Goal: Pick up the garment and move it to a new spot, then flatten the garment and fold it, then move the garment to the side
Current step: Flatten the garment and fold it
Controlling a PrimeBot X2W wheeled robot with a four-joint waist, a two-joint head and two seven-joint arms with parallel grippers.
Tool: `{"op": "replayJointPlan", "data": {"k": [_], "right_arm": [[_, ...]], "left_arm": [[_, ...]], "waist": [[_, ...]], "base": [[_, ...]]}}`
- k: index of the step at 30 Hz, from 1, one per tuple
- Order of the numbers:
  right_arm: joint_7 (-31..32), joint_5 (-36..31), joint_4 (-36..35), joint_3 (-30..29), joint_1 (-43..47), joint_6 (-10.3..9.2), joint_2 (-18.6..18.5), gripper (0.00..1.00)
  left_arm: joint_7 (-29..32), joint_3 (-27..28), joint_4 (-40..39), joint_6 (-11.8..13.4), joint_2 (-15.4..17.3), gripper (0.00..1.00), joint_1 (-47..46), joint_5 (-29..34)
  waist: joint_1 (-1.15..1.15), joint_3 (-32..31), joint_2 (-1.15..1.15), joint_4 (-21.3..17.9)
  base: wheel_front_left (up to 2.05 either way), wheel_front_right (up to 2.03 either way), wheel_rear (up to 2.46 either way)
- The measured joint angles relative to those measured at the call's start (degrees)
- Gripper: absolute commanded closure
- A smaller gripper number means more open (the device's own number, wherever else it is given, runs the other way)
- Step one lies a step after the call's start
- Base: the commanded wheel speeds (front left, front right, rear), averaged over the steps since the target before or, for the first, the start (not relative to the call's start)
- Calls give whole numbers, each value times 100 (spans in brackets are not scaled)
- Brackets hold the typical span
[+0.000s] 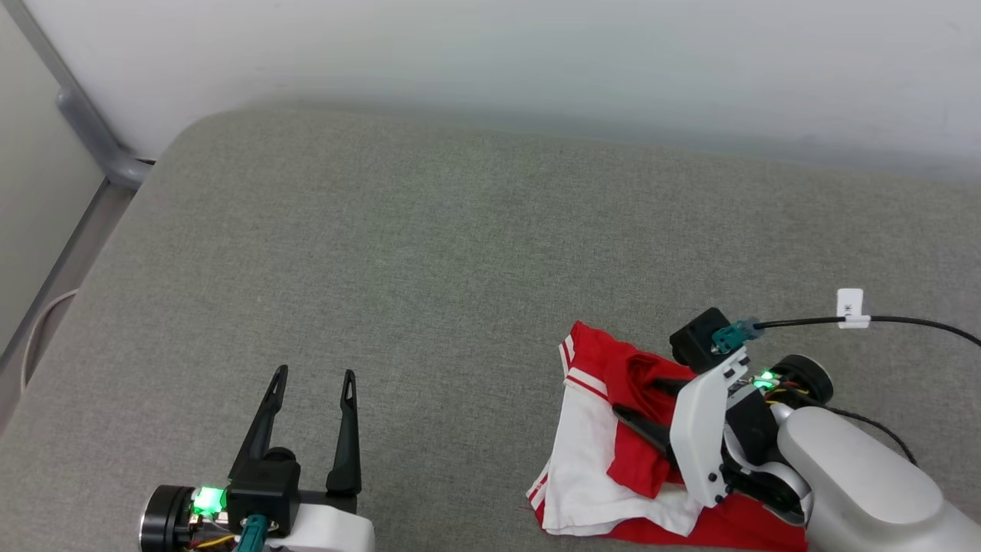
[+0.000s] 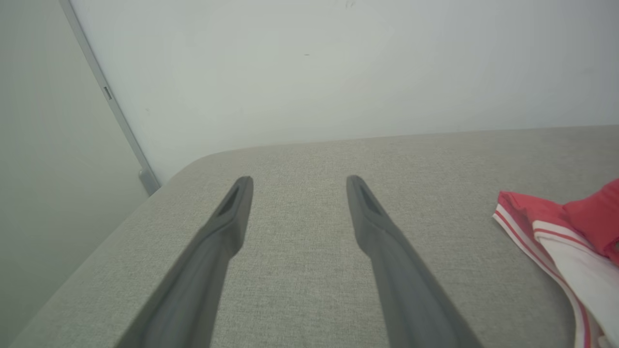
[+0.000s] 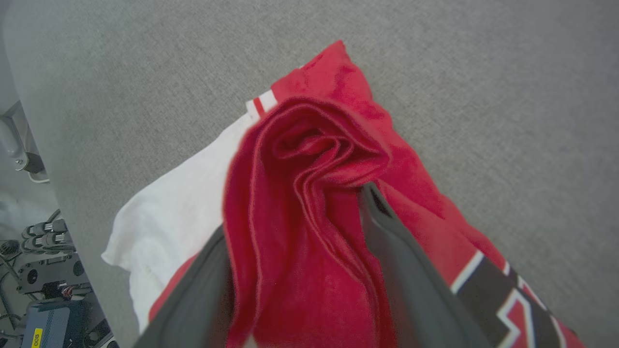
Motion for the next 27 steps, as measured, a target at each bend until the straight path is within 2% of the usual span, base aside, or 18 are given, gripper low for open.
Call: {"op": "replayJointPlan", "data": {"k": [6, 10, 15, 20, 22, 27], "right_arm": [[-944, -85, -411, -220, 122, 0, -397, 0], [-1624, -341, -572, -793, 405, 0, -591, 0], [-2314, -870, -760, -1700, 902, 1, -606, 0], [-3007, -1508, -962, -2907, 1478, 1, -369, 0], [-3237, -1967, -1088, -3350, 1716, 2, -245, 0], [-3479, -2700, -1583, -4313, 2366, 0, 353, 0]], "left_arm": [[0, 63, -12, -16, 24, 0, 158, 1], [0, 97, -36, -25, 44, 0, 263, 2], [0, 127, -79, -43, 75, 0, 378, 4], [0, 153, -125, -43, 99, 0, 476, 7], [0, 158, -141, -45, 112, 0, 480, 7], [0, 177, -225, -49, 135, 0, 493, 12]], "waist": [[0, -229, 0, -154], [0, -380, 0, -312], [-1, -543, 0, -515], [-1, -659, 0, -687], [-1, -683, 0, -743], [-1, -728, 0, -837]], "base": [[0, 0, 0], [0, 0, 0], [0, 0, 0], [0, 0, 0], [0, 0, 0], [0, 0, 0]]}}
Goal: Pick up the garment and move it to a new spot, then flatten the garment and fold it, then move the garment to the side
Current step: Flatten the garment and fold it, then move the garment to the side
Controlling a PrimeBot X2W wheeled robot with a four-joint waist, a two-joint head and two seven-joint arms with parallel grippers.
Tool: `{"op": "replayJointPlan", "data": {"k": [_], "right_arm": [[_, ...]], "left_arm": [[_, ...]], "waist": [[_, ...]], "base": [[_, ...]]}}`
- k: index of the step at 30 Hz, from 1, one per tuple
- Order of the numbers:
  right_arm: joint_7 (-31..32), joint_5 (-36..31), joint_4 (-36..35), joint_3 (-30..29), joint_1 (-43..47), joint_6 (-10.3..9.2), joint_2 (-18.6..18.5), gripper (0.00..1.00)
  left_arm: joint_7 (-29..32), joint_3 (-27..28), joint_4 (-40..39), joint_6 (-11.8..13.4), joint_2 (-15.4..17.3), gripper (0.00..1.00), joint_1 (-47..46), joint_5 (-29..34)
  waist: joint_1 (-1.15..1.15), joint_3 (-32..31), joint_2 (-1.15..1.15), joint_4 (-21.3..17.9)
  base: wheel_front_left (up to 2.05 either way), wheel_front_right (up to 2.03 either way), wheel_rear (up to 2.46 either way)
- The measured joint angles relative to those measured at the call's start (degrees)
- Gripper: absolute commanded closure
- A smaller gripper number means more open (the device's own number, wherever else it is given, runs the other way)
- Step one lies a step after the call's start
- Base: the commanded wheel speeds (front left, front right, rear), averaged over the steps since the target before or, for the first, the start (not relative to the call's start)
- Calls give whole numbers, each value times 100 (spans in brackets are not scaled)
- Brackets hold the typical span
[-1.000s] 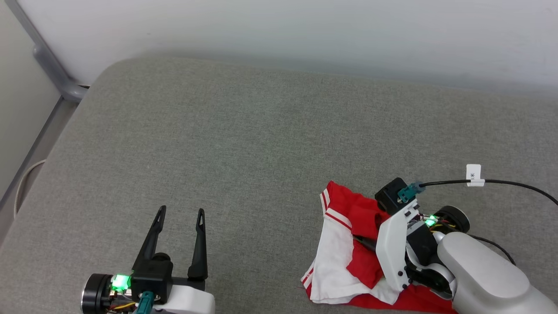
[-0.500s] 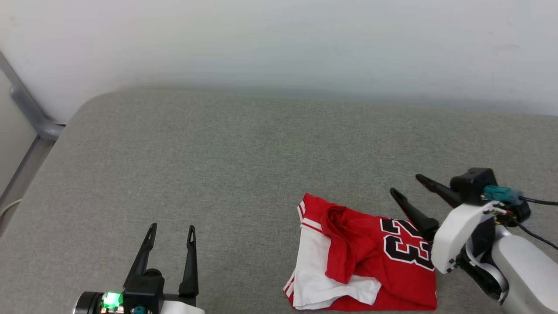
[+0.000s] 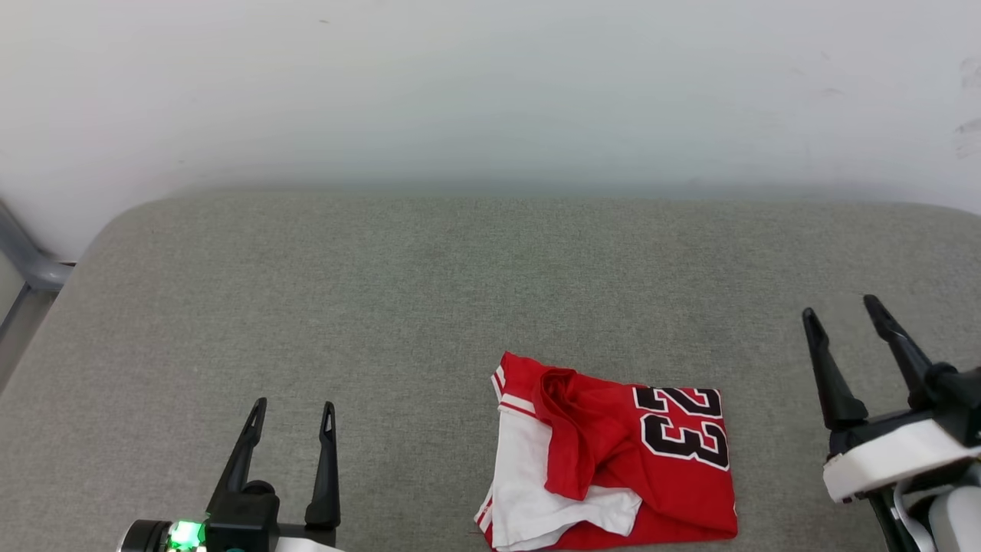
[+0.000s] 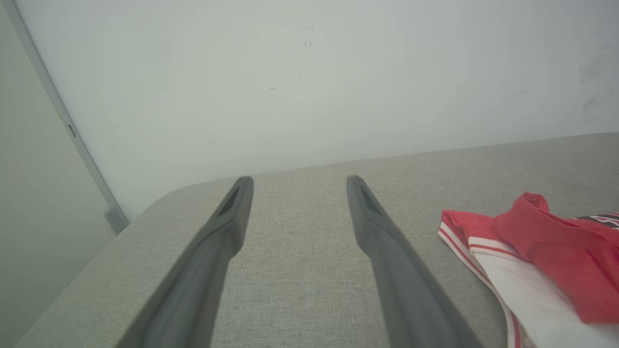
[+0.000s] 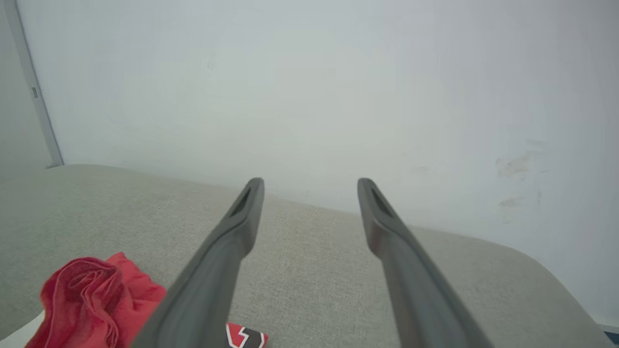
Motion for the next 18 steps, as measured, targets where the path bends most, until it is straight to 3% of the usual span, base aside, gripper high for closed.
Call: {"op": "replayJointPlan", "data": {"k": [5, 10, 18], "right_arm": [[-43, -711, -784, -646, 563, 0, 587, 0], [-43, -808, -1168, -871, 1110, 0, 1099, 0], [-44, -693, -1302, -905, 1616, 0, 1339, 0]], "left_arm": [[0, 14, -51, 0, 15, 0, 16, 0], [0, 9, -114, -11, 29, 0, 98, 0], [0, 23, -135, -45, 24, 0, 221, -53]], "waist": [[0, -35, 0, -57], [0, -75, 0, -83], [0, -143, 0, -78]], "base": [[0, 0, 0], [0, 0, 0], [0, 0, 0]]}}
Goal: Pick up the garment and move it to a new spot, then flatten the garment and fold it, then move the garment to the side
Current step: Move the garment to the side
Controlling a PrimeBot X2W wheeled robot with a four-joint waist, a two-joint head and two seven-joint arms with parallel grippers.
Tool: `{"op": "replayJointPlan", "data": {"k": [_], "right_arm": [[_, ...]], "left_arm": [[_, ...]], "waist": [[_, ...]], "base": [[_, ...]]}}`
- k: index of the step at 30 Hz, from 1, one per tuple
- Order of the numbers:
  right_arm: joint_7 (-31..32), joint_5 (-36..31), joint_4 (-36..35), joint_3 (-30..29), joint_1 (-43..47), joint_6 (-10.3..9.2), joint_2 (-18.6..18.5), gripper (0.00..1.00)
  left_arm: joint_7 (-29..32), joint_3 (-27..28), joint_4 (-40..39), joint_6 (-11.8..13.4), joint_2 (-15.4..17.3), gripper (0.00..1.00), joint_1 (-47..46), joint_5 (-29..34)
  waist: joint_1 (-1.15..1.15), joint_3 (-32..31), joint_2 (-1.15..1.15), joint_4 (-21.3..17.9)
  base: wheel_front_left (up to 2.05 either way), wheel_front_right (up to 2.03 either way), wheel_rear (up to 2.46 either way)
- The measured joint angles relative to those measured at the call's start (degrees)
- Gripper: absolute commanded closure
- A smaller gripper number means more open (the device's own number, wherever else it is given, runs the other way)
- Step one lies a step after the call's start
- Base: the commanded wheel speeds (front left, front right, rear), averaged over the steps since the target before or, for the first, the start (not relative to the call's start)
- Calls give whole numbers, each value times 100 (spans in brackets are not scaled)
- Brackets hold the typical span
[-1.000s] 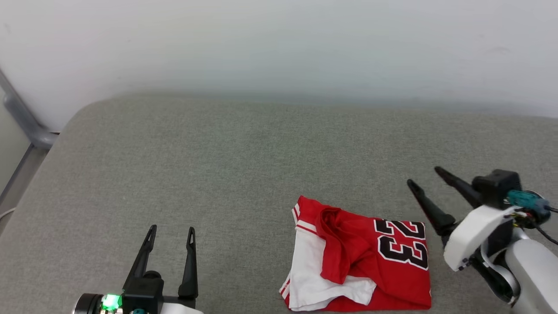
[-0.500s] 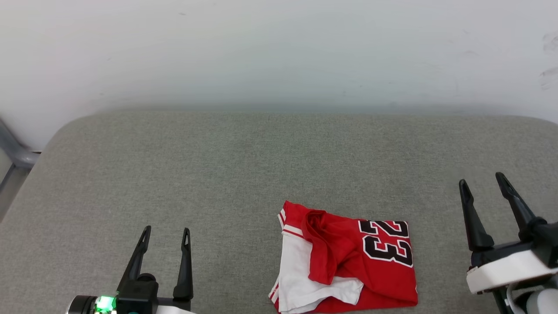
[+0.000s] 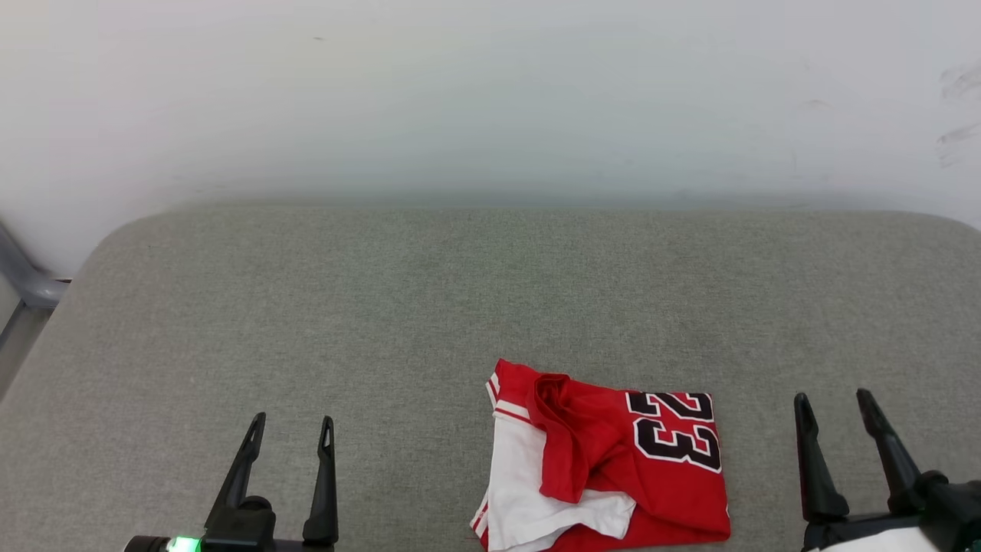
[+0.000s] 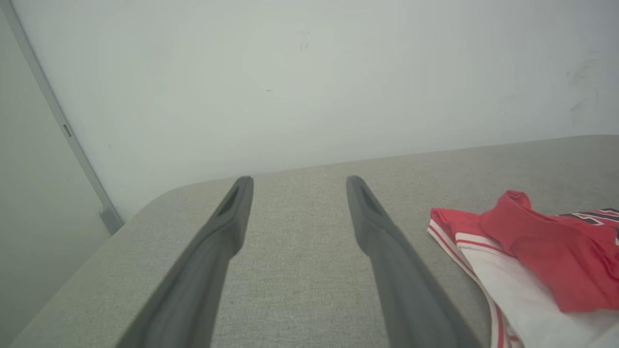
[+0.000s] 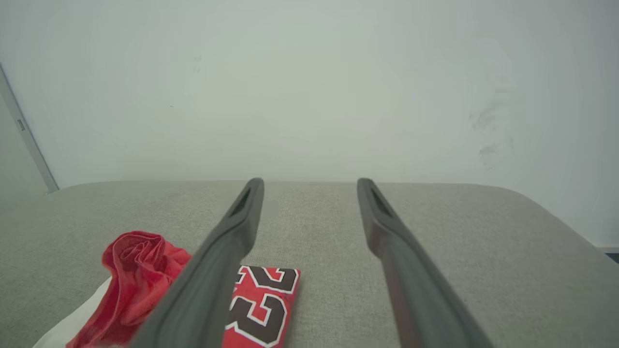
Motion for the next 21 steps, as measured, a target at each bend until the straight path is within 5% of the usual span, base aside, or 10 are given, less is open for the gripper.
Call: {"op": "replayJointPlan", "data": {"k": [21], "right_arm": [[1, -29, 83, 169, 145, 0, 107, 0]], "left_arm": [[0, 99, 202, -25, -74, 0, 88, -8]], "waist": [[0, -46, 0, -5]], "base": [[0, 0, 0]]}}
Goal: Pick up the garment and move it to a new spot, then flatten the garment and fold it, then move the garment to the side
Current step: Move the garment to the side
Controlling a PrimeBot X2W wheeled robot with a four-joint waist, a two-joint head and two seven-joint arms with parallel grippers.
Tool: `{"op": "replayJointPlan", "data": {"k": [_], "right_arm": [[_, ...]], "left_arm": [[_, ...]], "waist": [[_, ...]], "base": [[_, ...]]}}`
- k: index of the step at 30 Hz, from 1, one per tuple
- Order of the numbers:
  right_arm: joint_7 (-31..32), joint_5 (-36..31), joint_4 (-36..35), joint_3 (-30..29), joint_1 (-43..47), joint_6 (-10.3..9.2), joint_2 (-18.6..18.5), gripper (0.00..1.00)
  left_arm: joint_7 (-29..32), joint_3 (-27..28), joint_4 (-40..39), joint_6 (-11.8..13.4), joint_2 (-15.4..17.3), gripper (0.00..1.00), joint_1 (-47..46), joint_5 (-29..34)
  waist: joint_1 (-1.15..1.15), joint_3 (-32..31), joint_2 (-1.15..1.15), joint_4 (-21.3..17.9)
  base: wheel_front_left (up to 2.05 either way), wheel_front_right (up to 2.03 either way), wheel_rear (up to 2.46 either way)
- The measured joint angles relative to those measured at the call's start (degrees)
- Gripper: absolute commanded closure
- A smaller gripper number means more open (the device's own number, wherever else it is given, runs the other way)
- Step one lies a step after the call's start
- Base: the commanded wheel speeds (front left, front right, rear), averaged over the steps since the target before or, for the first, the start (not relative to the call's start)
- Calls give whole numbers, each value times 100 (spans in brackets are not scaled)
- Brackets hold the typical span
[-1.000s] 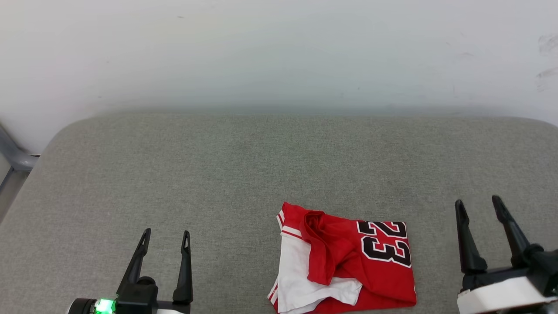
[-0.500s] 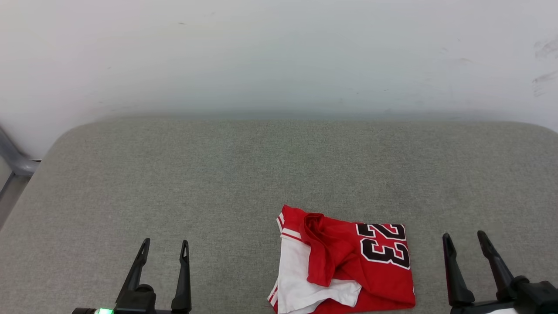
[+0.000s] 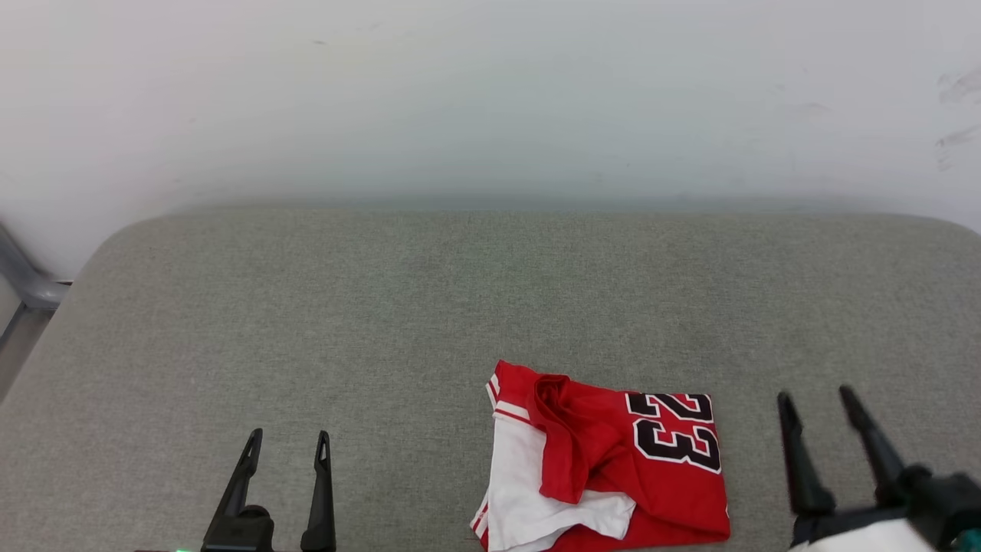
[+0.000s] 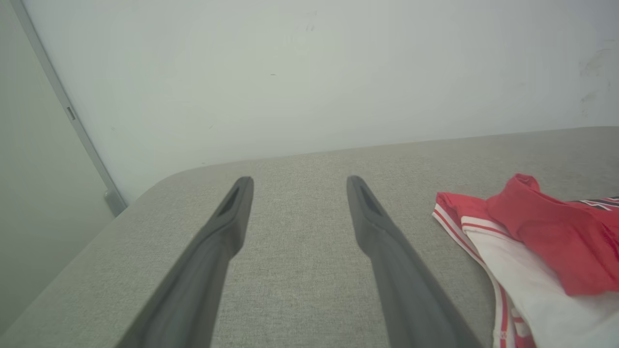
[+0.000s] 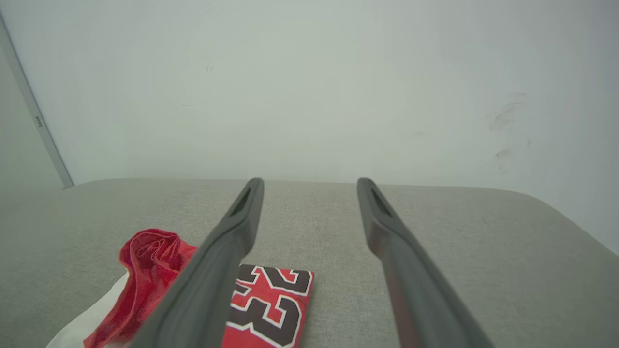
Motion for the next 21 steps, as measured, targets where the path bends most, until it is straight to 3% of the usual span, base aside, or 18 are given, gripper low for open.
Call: {"op": "replayJointPlan", "data": {"k": [7, 9, 12, 16, 21], "right_arm": [[15, 209, 22, -140, -1055, 0, -688, 0], [286, 419, 171, -93, -1431, 0, -962, 0], [1225, 860, 416, 281, -1920, 0, -1425, 0], [2949, 1857, 625, 1018, -2231, 2, -2011, 0], [4791, 3095, 721, 1618, -2354, 0, -2443, 0]], "left_arm": [[0, -16, 35, -48, -46, 0, -76, 1], [0, -26, 43, -58, -57, 0, -100, 1], [0, -35, 68, -92, -66, 0, -102, 1], [0, -49, 89, -105, -87, 0, -116, 1], [0, -70, 75, -129, -113, 0, -128, 1]], "waist": [[0, 95, 0, 30], [0, 118, 0, 64], [0, 142, 0, 116], [0, 173, 0, 189], [0, 227, 0, 277]], "base": [[0, 0, 0], [0, 0, 0], [0, 0, 0], [0, 0, 0], [0, 0, 0]]}}
